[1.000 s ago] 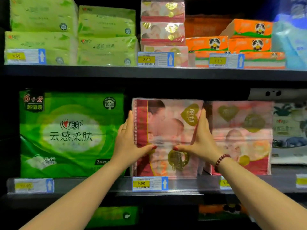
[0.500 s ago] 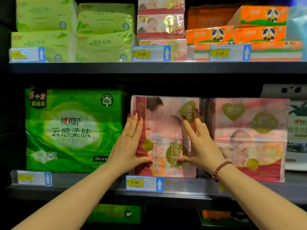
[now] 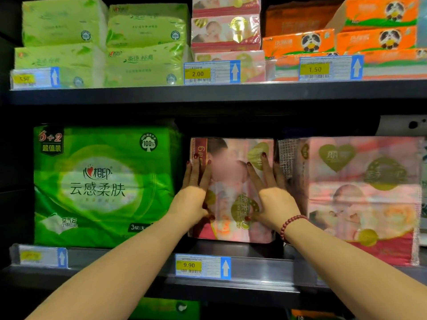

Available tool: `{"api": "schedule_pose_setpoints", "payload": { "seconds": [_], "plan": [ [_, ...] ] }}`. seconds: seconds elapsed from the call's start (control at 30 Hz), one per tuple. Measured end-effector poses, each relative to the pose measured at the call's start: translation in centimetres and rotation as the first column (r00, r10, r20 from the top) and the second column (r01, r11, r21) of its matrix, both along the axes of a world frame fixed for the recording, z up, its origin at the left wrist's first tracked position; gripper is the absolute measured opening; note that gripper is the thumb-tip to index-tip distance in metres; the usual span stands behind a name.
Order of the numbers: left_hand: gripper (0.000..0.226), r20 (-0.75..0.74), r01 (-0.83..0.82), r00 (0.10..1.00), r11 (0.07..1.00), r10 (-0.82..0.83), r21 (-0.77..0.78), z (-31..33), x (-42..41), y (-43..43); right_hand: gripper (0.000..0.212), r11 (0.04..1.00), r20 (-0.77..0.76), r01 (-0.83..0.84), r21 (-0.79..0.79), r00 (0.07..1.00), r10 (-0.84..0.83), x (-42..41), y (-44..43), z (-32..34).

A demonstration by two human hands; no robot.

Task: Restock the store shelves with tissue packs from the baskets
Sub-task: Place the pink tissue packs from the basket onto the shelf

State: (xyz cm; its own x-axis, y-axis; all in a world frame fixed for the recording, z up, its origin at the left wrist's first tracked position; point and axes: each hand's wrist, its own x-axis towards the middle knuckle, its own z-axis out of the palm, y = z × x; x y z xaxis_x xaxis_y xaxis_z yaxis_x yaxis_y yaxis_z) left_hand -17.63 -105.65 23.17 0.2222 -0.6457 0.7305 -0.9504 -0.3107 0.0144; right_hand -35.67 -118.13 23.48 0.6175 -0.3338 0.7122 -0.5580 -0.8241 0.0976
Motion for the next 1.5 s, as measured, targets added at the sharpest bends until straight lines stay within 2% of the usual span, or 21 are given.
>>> {"api": "schedule_pose_setpoints", "payload": {
  "seconds": [0.13, 0.3, 0.53, 0.67, 0.8, 0.87, 0.97, 1.03, 1.13, 1.3, 1.43, 1.5],
  "plan": [
    [0.114, 0.011, -0.019, 1.000, 1.000, 0.019, 0.024, -0.4, 1.1, -1.4, 0.121, 0.999, -0.048, 0.049, 0.000, 0.998, -0.049, 0.9, -1.2, -0.1],
    [0.117, -0.030, -0.057, 0.998, 0.993, 0.060, 0.106, -0.2, 2.3, -3.1, 0.123, 0.989, -0.135, 0.141, 0.032, 0.981, -0.136, 2.0, -2.3, 0.6],
    [0.118, -0.039, -0.048, 0.998, 0.994, 0.052, 0.099, -0.3, 3.0, -4.1, 0.124, 0.988, -0.123, 0.154, 0.032, 0.981, -0.149, 2.4, -3.0, 0.3],
    [0.114, -0.040, -0.046, 0.998, 0.995, 0.050, 0.094, -0.3, 2.5, -3.5, 0.115, 0.990, -0.115, 0.138, 0.029, 0.984, -0.134, 2.0, -2.5, 0.6],
    [0.100, -0.030, -0.003, 1.000, 0.999, 0.004, 0.049, -0.4, 1.2, -2.0, 0.104, 0.994, -0.095, 0.090, 0.058, 0.992, -0.084, 1.0, -1.5, 0.9],
    [0.090, -0.036, 0.038, 0.999, 0.999, -0.037, 0.026, -0.2, 0.2, -0.8, 0.092, 0.997, -0.072, 0.049, 0.063, 0.996, -0.044, 0.6, -0.7, 0.9],
    [0.071, -0.045, 0.064, 0.997, 0.998, -0.064, -0.001, 0.3, -1.6, 1.7, 0.063, 0.988, -0.027, 0.006, 0.155, 1.000, -0.002, 0.0, 1.6, 0.8],
    [0.056, -0.012, 0.097, 0.995, 0.994, -0.098, -0.050, 0.4, -2.6, 4.0, 0.062, 0.985, 0.038, -0.098, 0.139, 0.995, 0.093, -0.4, 3.4, 0.5],
    [0.057, 0.008, 0.107, 0.994, 0.989, -0.107, -0.099, 0.4, -3.3, 8.5, 0.061, 0.956, 0.108, -0.291, 0.033, 0.952, 0.286, -0.8, 6.3, -0.1],
    [0.048, 0.044, -0.094, 0.994, 0.990, 0.100, -0.109, -1.7, -3.3, 17.8, 0.050, 0.873, 0.154, -0.488, 0.016, 0.864, 0.480, 0.7, 12.0, -2.1],
    [0.047, 0.135, -0.297, 0.946, 0.955, 0.294, 0.006, -4.6, -3.7, 25.7, 0.046, 0.781, 0.143, -0.623, 0.041, 0.777, 0.613, 3.5, 17.5, -4.4],
    [0.046, 0.132, -0.380, 0.918, 0.924, 0.373, 0.035, -6.3, -4.0, 29.6, 0.044, 0.732, 0.124, -0.677, 0.074, 0.735, 0.667, 5.0, 20.6, -5.7]
  ]
}}
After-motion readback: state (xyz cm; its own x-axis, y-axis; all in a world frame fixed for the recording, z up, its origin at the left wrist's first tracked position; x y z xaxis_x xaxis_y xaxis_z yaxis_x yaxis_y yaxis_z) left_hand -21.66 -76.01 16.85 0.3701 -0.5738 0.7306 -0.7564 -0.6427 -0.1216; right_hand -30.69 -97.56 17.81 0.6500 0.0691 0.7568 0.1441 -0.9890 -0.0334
